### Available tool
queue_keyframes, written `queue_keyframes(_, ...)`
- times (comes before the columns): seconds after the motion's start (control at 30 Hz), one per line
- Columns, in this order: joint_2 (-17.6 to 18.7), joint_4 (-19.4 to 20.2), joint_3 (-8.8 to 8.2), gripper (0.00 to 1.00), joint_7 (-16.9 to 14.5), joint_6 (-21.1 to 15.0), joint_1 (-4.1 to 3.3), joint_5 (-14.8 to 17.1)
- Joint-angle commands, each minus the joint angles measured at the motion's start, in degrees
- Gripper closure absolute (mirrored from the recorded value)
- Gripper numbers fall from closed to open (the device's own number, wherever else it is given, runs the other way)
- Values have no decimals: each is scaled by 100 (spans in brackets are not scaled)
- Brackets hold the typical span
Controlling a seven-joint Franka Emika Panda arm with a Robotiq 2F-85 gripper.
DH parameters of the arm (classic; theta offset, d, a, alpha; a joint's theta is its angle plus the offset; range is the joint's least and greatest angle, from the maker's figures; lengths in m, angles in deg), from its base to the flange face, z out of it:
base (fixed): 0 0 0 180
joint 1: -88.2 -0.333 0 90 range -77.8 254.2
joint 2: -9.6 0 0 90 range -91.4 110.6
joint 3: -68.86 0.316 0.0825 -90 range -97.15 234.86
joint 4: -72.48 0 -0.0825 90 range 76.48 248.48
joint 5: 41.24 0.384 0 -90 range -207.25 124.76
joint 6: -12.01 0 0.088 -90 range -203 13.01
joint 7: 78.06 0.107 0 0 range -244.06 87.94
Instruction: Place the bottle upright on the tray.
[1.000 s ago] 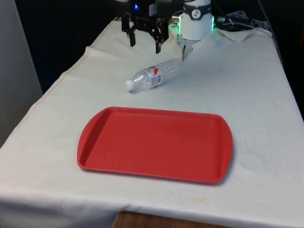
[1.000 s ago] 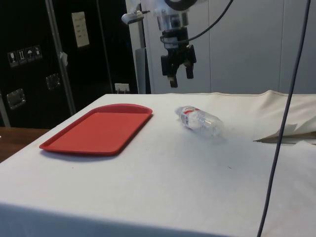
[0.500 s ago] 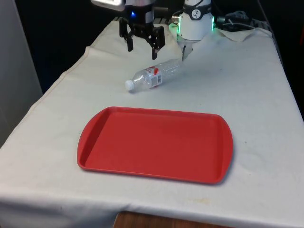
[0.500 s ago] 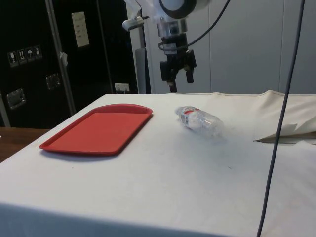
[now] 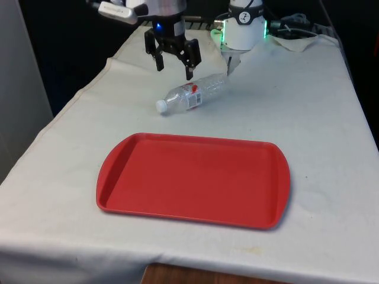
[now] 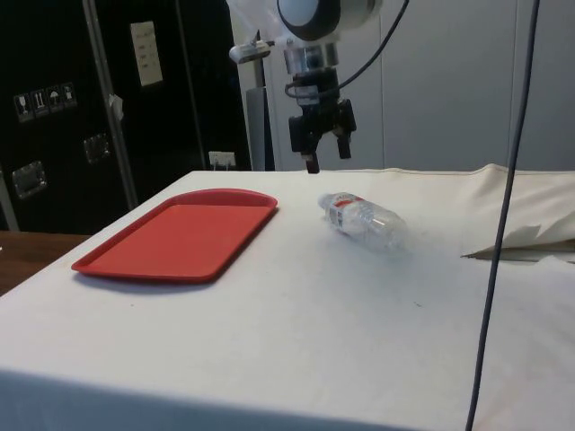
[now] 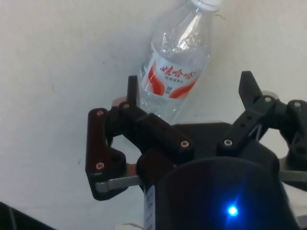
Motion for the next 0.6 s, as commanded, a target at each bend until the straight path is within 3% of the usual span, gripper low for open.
queue_keyframes(0.0, 46, -57, 23, 0, -109, 86, 46, 138)
queue_keyframes(0.57, 132, -132, -34, 0, -132, 109, 11, 155)
